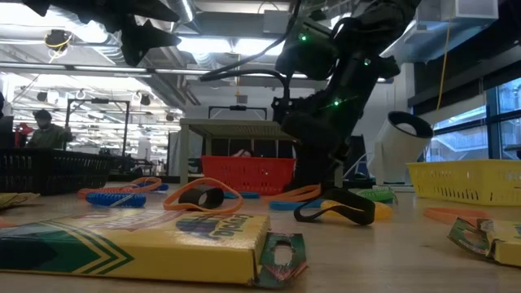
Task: Pick & Place Office Desk Supplies
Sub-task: Put the black rubber band into the red bin
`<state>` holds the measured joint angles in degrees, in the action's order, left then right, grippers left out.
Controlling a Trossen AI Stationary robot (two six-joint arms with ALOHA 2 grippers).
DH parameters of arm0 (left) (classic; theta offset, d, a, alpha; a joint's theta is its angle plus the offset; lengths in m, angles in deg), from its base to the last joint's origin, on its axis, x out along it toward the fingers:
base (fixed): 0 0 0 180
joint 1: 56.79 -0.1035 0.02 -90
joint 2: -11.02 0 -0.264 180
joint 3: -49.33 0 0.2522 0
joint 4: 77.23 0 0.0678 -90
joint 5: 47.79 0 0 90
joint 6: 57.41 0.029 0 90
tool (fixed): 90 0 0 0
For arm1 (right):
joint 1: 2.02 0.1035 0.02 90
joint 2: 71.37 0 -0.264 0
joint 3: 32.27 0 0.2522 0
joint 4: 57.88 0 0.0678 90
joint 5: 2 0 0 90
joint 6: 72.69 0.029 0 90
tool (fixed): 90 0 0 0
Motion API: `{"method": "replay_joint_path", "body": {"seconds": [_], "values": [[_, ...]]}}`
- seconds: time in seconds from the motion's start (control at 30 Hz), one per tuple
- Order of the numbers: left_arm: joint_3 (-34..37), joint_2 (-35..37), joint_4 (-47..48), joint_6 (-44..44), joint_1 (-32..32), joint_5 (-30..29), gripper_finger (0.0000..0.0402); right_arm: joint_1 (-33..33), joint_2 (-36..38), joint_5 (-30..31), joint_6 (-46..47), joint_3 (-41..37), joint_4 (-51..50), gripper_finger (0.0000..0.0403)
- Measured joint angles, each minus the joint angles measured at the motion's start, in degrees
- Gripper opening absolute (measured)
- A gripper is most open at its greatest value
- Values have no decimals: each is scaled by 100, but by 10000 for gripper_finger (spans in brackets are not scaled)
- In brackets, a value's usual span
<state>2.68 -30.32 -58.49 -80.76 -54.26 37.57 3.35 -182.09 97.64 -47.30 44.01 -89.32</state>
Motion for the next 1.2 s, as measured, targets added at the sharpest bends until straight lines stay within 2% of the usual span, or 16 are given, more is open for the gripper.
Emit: {"method": "replay_joint_path", "body": {"seconds": [0.07,0.57,0.83,1.2], "values": [[0,-2,2,-1,0,1,191,0,0,-37,-56,0,5,12],[0,-1,13,55,-1,7,191,0,217,-235,161,-51,-218,2],[0,-1,84,45,-1,6,191,-6,888,-193,206,-45,-416,1],[0,-2,102,101,-7,-17,191,-159,1969,268,119,-26,-212,0]]}}
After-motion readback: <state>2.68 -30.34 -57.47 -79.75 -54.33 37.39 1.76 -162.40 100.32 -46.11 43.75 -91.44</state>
